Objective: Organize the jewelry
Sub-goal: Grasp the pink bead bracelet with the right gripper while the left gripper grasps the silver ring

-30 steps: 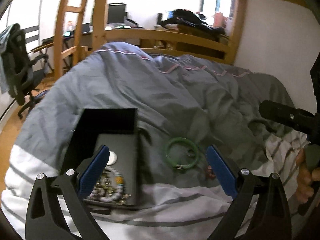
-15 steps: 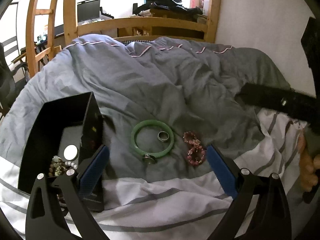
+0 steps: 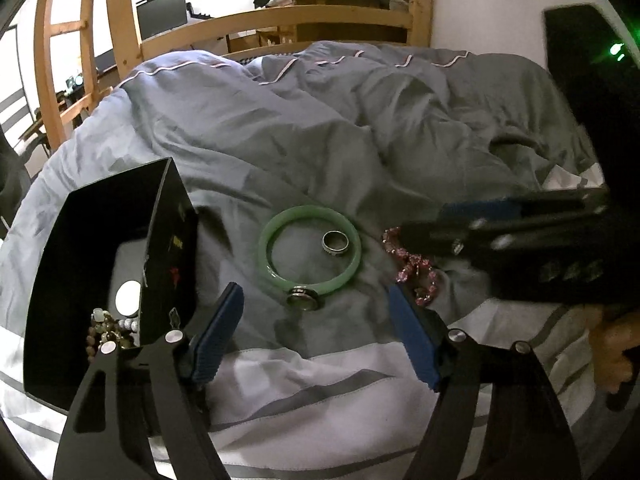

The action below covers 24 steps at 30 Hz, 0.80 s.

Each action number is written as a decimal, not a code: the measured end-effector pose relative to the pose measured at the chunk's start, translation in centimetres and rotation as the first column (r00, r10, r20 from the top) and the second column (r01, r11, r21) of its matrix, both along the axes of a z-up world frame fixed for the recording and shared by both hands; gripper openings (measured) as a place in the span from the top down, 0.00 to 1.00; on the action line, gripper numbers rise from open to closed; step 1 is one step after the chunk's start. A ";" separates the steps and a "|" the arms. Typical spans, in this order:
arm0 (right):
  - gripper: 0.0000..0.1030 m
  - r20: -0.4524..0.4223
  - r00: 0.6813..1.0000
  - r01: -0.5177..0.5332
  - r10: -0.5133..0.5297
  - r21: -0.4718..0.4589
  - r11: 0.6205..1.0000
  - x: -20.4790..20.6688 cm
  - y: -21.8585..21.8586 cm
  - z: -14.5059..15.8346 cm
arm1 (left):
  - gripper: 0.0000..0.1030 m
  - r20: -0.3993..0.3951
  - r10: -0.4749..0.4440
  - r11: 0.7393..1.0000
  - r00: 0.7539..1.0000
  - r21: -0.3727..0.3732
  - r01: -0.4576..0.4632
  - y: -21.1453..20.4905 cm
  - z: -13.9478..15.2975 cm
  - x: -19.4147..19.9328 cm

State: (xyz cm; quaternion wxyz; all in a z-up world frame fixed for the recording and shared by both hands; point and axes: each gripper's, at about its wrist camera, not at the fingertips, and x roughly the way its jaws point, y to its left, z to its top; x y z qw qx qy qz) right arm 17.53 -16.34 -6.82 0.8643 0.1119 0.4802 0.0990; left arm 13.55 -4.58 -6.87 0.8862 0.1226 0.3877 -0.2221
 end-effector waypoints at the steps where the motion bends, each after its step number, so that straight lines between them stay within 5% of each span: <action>1: 0.55 -0.018 1.000 0.001 -0.001 -0.002 1.000 0.1 0.1 -0.5 | 0.30 0.000 0.001 1.000 1.000 -0.004 -0.001 0.1 0.0 0.1; 5: 0.66 -0.079 0.997 0.002 -0.002 -0.001 1.000 0.5 0.2 -2.2 | 0.37 0.023 -0.045 0.998 0.999 -0.048 0.046 0.0 0.8 -0.7; 15: 0.83 -0.093 0.996 -0.002 0.001 -0.008 1.000 0.6 0.3 -2.8 | 0.42 -0.024 -0.004 0.998 1.000 0.069 0.006 -1.2 -1.8 0.6; 24: 0.90 -0.066 0.998 -0.014 0.012 -0.015 1.000 0.6 0.6 -2.4 | 0.78 -0.134 0.052 0.999 0.990 0.014 -0.051 -0.1 -3.0 3.0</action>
